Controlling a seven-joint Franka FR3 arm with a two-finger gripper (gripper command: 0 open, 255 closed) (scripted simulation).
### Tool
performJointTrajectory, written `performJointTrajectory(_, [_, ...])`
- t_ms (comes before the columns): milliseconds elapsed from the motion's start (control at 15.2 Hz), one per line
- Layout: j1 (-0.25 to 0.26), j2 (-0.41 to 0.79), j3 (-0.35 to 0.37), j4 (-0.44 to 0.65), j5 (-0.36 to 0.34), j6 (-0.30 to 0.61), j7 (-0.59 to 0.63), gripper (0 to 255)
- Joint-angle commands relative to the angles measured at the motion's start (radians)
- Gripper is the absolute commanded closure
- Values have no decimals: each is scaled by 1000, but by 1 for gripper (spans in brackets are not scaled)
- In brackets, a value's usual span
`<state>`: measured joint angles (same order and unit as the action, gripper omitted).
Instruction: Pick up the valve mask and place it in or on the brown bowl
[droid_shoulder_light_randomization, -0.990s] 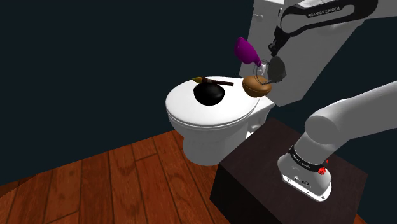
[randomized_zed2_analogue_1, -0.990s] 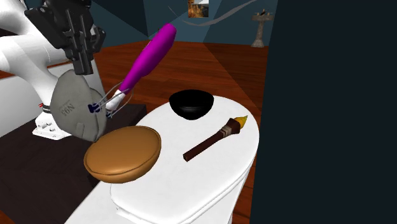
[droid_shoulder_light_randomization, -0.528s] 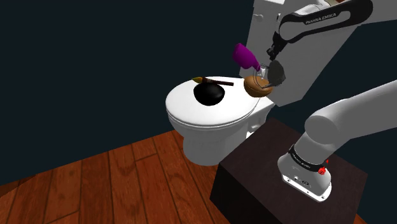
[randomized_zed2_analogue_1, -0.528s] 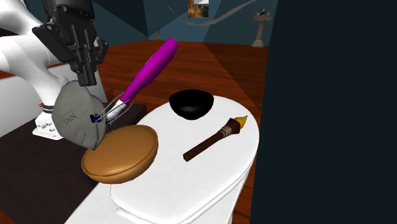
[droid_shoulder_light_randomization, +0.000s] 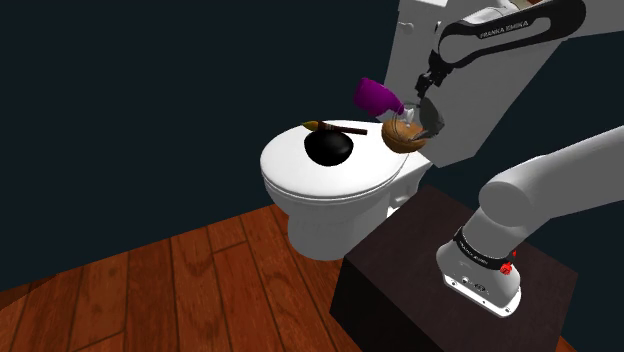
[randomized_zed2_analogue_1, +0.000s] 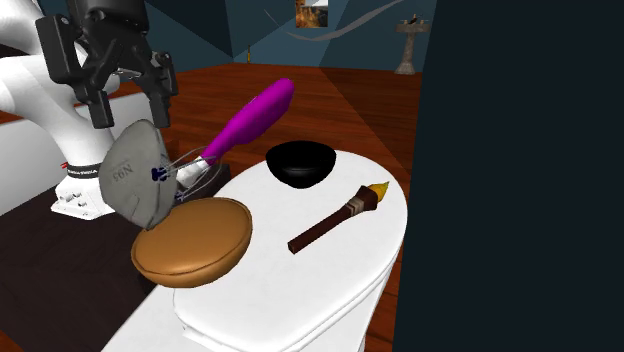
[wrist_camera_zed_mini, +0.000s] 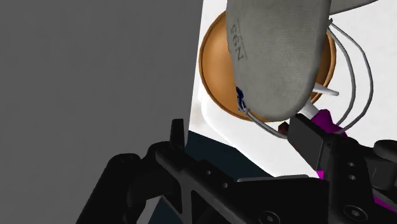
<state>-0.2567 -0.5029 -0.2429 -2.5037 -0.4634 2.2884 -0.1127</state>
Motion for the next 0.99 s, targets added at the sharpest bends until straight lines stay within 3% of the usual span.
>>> performJointTrajectory(0, [0, 0, 0, 0, 0, 0, 0, 0])
performJointTrajectory(132, [0, 0, 0, 0, 0, 0, 0, 0])
performJointTrajectory(396, [16, -78, 38, 56, 32, -140, -12, 0])
performJointTrajectory(924, [16, -78, 38, 56, 32, -140, -12, 0])
